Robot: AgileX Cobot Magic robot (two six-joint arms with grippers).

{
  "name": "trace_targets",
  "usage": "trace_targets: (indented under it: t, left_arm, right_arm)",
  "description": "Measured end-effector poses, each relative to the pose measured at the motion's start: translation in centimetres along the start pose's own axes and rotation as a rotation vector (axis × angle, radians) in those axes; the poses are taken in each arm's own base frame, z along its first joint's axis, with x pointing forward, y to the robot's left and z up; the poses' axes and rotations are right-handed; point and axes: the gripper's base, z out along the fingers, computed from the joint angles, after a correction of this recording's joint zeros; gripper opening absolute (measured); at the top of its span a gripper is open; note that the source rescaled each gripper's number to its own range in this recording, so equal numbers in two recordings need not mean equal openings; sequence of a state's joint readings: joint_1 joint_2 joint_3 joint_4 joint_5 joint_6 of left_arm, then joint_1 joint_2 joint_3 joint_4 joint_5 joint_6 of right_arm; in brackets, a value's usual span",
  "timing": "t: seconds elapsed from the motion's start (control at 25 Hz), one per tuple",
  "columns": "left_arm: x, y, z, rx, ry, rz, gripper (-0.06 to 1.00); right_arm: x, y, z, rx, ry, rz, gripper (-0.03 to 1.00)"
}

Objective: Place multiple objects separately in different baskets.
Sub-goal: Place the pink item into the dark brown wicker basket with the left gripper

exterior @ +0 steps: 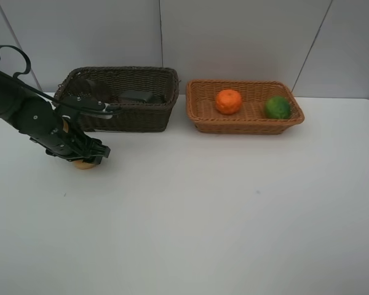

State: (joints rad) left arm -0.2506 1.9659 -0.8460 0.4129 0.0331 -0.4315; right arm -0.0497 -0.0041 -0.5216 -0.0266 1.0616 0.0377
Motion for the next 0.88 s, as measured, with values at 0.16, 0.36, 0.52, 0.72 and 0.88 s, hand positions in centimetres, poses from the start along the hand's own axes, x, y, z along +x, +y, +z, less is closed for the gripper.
trace_targets:
  t: [0.16,0.36,0.52,0.72,0.88]
  left_arm:
    - [0.0,0.0,0.0,-0.001,0.002,0.0,0.77]
    - [-0.4,0.3,-1.5,-0.021,-0.001,-0.01,0.77]
    - [-1.1,0.6,-4.6,-0.041,-0.02,-0.065,0.77]
    - [-2.5,-1.2,-7.8,-0.067,0.034,-0.021,0.77]
    - [-4.8,-3.9,-10.1,-0.046,0.06,0.06,0.77]
  right_arm:
    - [0.0,0.0,0.0,0.0,0.0,0.0,0.92]
    - [0.0,0.0,0.0,0.0,0.0,0.0,0.92]
    - [0.0,0.0,0.0,0.0,0.0,0.0,0.92]
    - [0.0,0.0,0.0,0.0,0.0,0.0,0.92]
    - [0.0,0.0,0.0,0.0,0.0,0.0,0.92]
